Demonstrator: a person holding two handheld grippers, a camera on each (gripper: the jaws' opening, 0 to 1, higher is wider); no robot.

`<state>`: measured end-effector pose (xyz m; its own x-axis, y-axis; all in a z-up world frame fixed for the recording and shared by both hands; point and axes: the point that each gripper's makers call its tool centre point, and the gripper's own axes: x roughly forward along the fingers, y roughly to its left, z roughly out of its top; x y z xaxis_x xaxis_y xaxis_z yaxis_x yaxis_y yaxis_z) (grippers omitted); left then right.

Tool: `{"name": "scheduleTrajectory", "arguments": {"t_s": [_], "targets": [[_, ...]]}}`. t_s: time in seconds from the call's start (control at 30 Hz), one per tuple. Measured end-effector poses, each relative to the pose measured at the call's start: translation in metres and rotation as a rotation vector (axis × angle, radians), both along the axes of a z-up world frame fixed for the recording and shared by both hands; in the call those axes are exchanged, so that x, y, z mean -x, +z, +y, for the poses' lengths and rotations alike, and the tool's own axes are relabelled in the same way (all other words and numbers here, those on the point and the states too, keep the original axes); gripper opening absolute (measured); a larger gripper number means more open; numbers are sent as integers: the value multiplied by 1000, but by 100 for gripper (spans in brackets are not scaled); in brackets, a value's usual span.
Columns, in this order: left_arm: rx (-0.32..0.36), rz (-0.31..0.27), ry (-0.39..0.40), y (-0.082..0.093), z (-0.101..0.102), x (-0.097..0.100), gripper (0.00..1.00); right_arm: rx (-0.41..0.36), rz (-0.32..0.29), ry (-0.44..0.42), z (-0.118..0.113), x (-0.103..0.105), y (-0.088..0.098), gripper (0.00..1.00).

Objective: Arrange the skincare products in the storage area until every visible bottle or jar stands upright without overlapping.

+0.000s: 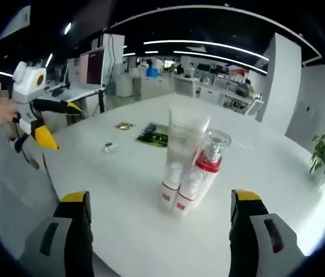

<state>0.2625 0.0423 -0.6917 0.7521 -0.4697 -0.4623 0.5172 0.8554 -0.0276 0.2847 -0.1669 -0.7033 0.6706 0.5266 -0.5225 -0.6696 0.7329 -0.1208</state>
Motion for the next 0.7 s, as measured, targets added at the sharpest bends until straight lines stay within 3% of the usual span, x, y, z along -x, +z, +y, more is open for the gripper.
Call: {"name": "scheduleTrajectory", "arguments": {"t_s": [0.13, 0.33, 0.43, 0.7], "targets": [[-28, 4, -5, -2, 2, 3, 99, -7, 3, -5, 2, 3, 2, 100], [4, 8, 10, 1, 4, 2, 99, -1, 12, -2, 5, 6, 2, 100], [65, -3, 7, 10, -3, 3, 99, 0, 13, 0, 7, 6, 2, 100], [55, 3, 11, 6, 0, 5, 99, 11, 11, 20, 15, 6, 6, 100]]}}
